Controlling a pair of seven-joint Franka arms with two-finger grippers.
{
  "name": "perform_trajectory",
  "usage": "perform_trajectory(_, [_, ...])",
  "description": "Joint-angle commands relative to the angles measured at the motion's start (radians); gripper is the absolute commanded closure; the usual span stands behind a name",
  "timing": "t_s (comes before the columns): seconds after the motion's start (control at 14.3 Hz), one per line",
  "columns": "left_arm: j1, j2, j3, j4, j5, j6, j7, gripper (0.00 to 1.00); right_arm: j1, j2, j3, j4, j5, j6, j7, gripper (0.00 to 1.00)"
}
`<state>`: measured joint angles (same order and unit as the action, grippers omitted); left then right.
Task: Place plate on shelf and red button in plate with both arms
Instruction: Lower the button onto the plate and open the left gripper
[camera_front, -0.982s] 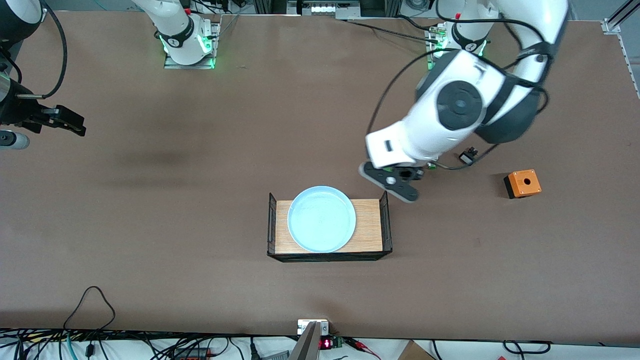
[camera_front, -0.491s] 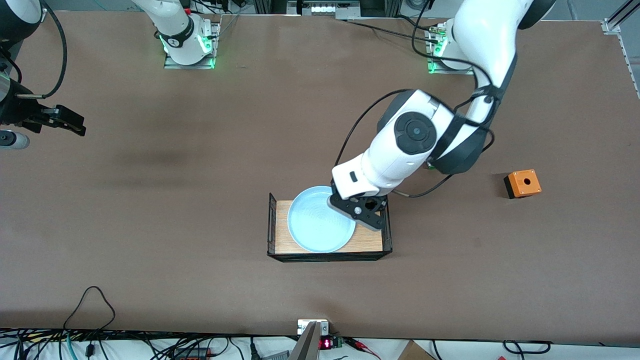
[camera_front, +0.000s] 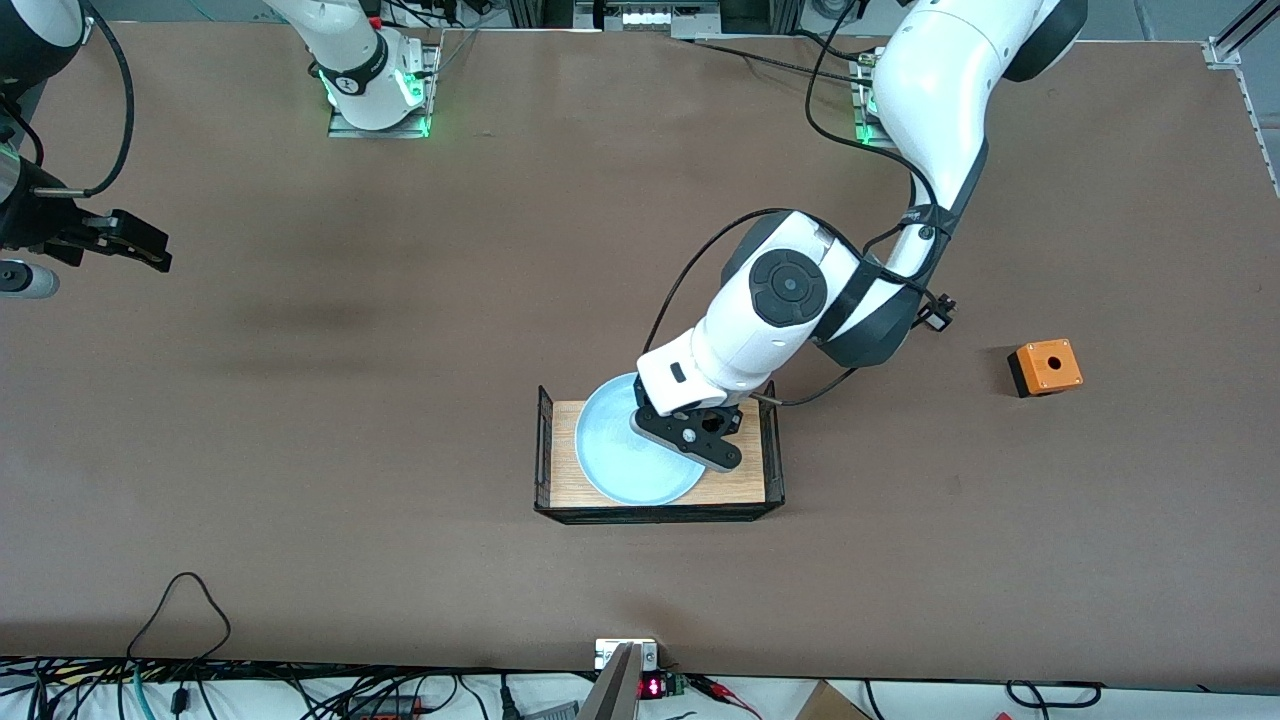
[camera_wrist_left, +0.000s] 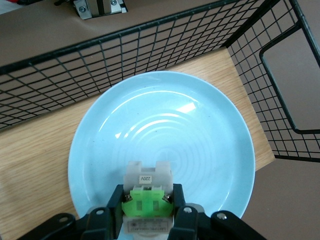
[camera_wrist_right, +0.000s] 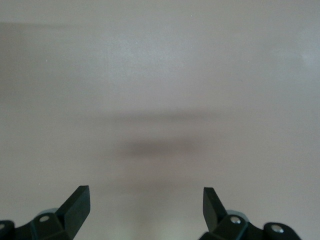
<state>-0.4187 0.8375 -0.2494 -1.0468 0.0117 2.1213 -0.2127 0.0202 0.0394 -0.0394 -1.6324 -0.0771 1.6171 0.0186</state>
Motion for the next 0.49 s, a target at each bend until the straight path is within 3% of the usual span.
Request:
perform_trajectory(0.0, [-0.031,0.041,0.031,0.045,-0.001,0.015,-0.013,0.68,0.000,-0.010,-0.002,0.008,0.014,-0.017,-0.017,0.00])
perform_trajectory(0.28, [-0.029,0.052,0.044,0.044,-0.001,0.040,-0.011,0.68,0.000,-0.010,-0.004,0.008,0.014,-0.005,-0.002,0.00])
perform_trajectory(0.42, [-0.031,0.049,0.044,0.042,0.001,0.039,-0.013,0.49,0.000,-0.012,-0.007,0.008,0.014,-0.006,0.001,0.00])
